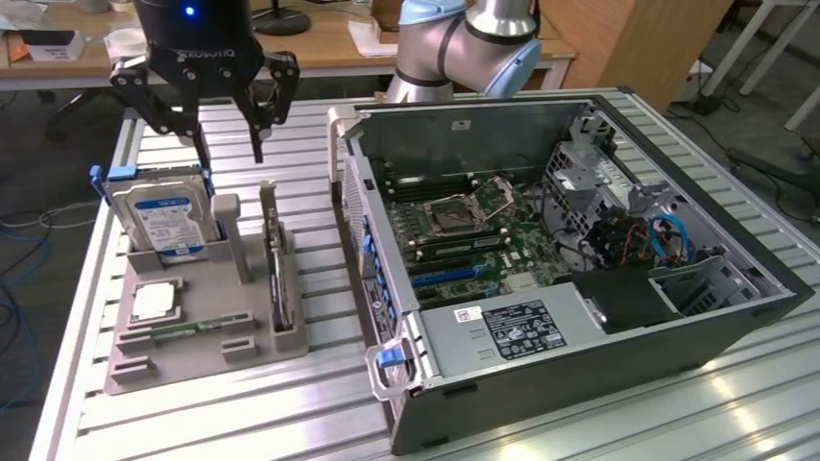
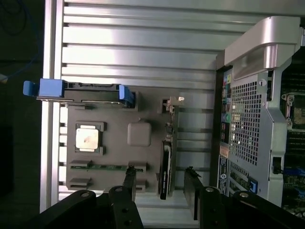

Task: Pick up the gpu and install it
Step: 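Pick up the gpu and move the gpu toward the slot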

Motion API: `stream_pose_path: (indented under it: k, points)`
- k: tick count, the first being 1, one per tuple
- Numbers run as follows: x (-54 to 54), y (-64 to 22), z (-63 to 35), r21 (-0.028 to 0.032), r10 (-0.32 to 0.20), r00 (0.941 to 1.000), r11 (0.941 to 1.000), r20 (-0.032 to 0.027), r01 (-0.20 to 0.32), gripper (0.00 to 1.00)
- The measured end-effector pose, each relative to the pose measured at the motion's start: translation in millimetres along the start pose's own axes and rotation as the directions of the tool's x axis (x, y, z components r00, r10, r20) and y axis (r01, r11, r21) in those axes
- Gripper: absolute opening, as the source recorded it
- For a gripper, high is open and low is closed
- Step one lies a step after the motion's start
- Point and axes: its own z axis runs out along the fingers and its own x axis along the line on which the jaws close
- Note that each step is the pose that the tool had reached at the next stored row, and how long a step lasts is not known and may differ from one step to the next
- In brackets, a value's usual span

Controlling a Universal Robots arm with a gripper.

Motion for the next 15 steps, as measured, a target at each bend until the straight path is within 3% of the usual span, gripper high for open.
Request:
stream_pose_path:
  k: [10,15]
  points:
    - [0.3,-9.2,2.8,0.0094,0.010,0.9999,0.9999,0.0003,-0.010,0.53]
    - [0.3,-9.7,5.8,0.0098,0.051,0.9987,0.9987,0.0019,-0.051,0.53]
